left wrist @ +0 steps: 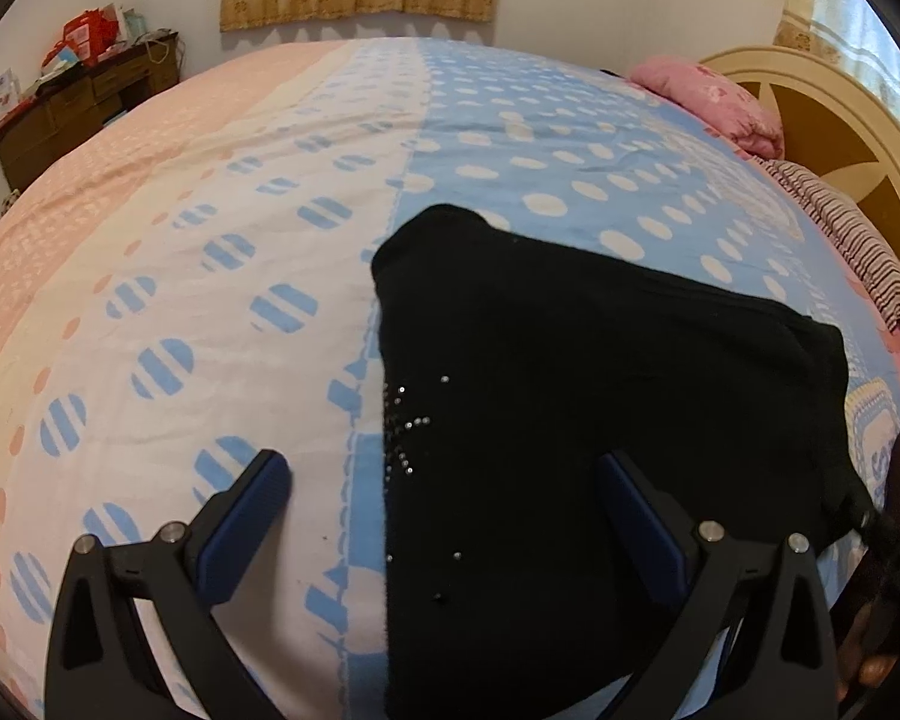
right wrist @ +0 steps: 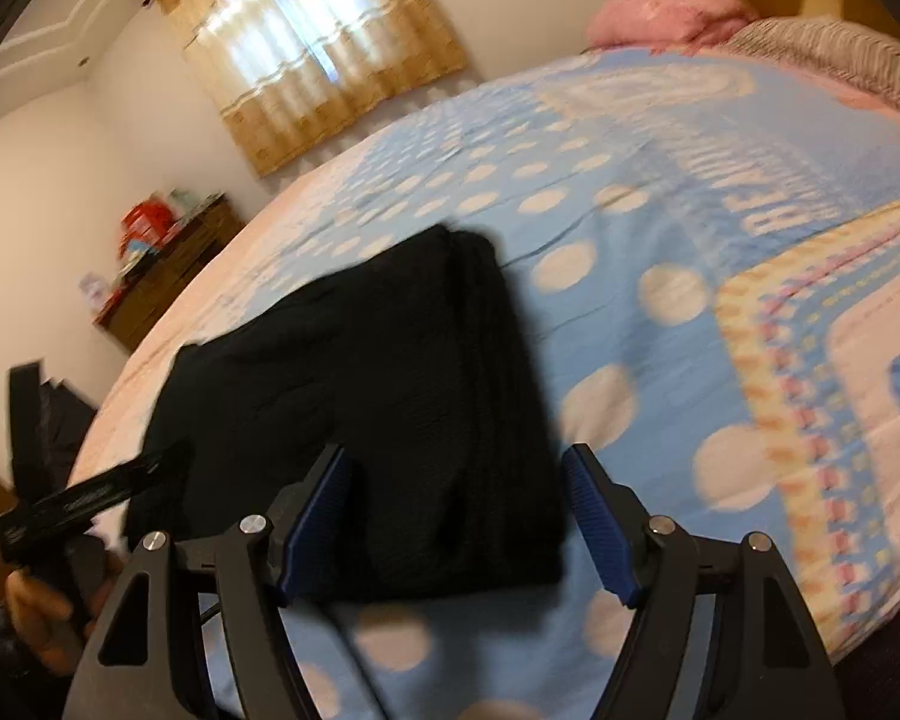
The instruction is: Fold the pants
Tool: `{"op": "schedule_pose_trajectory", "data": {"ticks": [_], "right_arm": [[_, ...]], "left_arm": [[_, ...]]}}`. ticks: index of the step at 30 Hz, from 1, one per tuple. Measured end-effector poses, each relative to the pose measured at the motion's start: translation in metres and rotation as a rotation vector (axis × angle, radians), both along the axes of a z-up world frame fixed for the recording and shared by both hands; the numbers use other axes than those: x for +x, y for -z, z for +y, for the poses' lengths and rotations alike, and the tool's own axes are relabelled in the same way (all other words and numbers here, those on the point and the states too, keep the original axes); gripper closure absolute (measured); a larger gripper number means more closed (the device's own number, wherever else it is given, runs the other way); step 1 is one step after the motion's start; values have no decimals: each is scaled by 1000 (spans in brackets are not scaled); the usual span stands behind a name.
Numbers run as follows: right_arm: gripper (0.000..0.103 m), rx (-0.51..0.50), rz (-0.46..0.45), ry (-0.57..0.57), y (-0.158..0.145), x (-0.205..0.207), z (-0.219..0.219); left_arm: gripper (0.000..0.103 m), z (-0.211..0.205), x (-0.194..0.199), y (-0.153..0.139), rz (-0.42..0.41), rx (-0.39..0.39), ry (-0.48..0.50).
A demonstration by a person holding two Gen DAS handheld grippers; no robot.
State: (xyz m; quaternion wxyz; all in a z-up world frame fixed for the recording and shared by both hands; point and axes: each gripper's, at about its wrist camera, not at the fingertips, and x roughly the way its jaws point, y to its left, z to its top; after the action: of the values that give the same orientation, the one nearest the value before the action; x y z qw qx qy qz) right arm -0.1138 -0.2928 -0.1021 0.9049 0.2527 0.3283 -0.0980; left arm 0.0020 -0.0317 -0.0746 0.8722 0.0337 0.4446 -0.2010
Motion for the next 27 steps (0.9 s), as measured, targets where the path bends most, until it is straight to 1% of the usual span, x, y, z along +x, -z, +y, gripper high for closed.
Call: {"op": "schedule_pose_trajectory", "data": {"ticks": [2,3,4,5,6,7,10,12,14,15,18,20,23,24,25,26,27], "right_arm": [[30,-75,29,-14,0,1,14],[32,-112,40,-25,1,3,21],[35,-122,42,-22,1,3,24],[45,-104,36,-22,2,3,23],[57,-75,25,-27,1,3,22],[61,-46,15,-40,1,3,21],[62,-28,7,-43,3,3,19],[62,5,-7,-33,5,2,16],[60,9,-12,-30,6,1,16],[60,4,-11,-28,5,1,17],[58,10,-11,-25,4,4,17],[58,57,-27,-21,5,2,10],[58,167,-65,5,10,-2,-3],[58,184,-70,11,11,-2,-4],[58,178,-68,9,11,-1,-3],[59,150,-60,0,9,0,0],[63,103,-41,-13,7,3,4]], "left_arm": [[0,-1,-1,1,6,4,-5],[0,-1,-1,1,10,7,-6],[0,-2,-1,1,14,10,-7],[0,-3,-1,1,22,13,-5],[0,-3,-2,0,29,14,-3],[0,-3,-2,0,35,16,1],[0,-5,-4,0,44,18,5],[8,-7,-6,-2,45,9,13],[28,-10,-10,-4,48,-11,41],[32,-13,-11,-6,51,-15,53],[36,-16,-10,-7,56,-16,58],[46,-12,-9,-9,70,-41,52],[55,-12,-10,-11,69,-48,60],[57,-12,-11,-12,64,-50,61],[61,-11,-11,-12,61,-64,55],[66,-9,-11,-13,62,-82,47],[68,-5,-11,-13,68,-106,38]]}}
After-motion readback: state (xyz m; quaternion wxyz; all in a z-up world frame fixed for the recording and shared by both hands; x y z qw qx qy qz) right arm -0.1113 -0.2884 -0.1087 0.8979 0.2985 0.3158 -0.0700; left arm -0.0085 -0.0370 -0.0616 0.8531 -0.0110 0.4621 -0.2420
